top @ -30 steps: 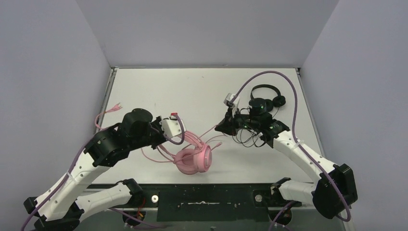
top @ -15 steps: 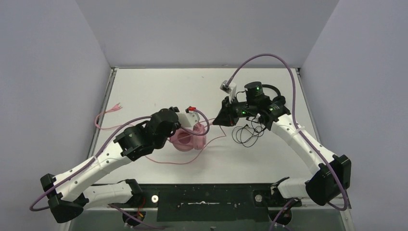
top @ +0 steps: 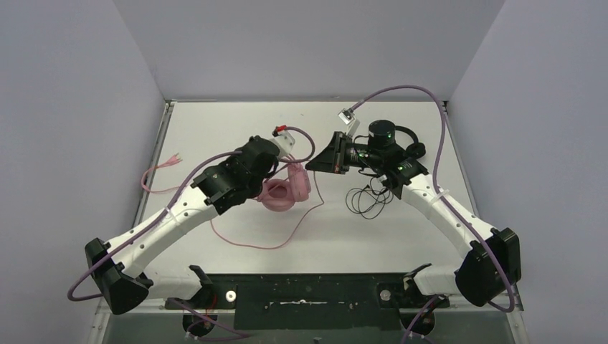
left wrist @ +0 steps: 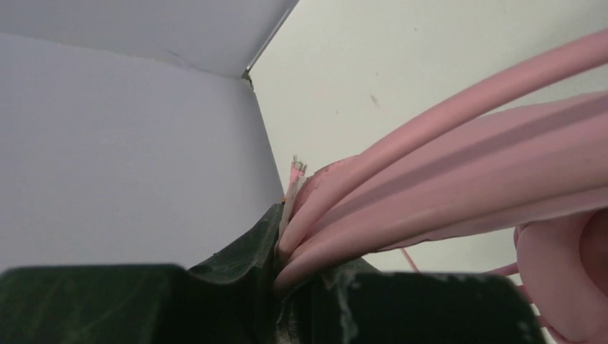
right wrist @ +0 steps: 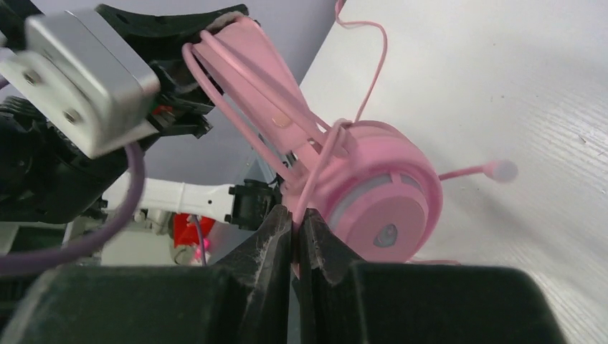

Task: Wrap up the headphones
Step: Wrap the headphones cable around the headphones.

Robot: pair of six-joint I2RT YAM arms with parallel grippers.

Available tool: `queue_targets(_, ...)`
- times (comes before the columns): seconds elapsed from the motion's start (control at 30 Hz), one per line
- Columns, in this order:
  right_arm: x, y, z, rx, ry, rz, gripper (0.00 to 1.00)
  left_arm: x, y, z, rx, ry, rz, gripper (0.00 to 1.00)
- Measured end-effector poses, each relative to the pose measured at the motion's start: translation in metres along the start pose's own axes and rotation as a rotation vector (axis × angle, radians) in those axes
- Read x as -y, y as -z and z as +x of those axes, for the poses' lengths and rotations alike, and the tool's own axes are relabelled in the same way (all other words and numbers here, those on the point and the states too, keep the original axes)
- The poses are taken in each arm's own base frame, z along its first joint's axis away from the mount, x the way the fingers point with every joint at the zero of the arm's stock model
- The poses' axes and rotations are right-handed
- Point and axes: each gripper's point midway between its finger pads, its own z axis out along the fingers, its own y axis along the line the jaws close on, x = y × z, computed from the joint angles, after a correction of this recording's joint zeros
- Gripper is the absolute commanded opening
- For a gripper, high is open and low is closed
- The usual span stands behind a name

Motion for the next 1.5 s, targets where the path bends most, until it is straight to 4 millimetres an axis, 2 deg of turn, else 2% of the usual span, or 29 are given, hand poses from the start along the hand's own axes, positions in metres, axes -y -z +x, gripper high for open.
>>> queue_targets(0.17, -0.001, -0.007, -0.008, 0.091, -0.064, -0.007, 0.0, -0.019, 0.0, 0.006, -0.044, 0.147, -0.005, 0.0)
queue_targets(0.37, -0.031, -0.025, -0.011, 0.161, -0.052, -0.069, 0.03, -0.017, -0.002, 0.005, -0.106, 0.213, 0.026, 0.0)
queue_targets(0.47, -0.036, -0.03, -0.012, 0.186, -0.06, -0.066, 0.06, -0.014, -0.003, 0.004, -0.123, 0.234, 0.039, 0.0)
queue_targets(0.67, -0.035, -0.038, -0.012, 0.232, -0.04, -0.025, 0.07, -0.014, -0.006, 0.007, -0.166, 0.285, 0.054, 0.0)
queue_targets(1.13, -0.041, -0.049, -0.009, 0.28, 0.176, 0.008, 0.13, -0.024, 0.002, 0.005, -0.208, 0.29, 0.085, 0.0)
queue_targets(1.23, -0.044, -0.052, -0.003, 0.268, 0.197, -0.001, 0.05, -0.028, 0.001, 0.004, -0.207, 0.309, 0.078, 0.0)
queue_targets(1.27, -0.045, -0.052, -0.003, 0.266, 0.201, -0.003, 0.05, -0.029, 0.001, 0.004, -0.206, 0.315, 0.076, 0.0)
queue_targets(1.37, -0.047, -0.053, -0.002, 0.269, 0.211, -0.008, 0.13, -0.031, 0.002, 0.003, -0.206, 0.322, 0.079, 0.0)
queue_targets(1.5, -0.046, -0.056, 0.006, 0.26, 0.229, -0.009, 0.14, -0.031, 0.001, 0.003, -0.212, 0.362, 0.096, 0.0)
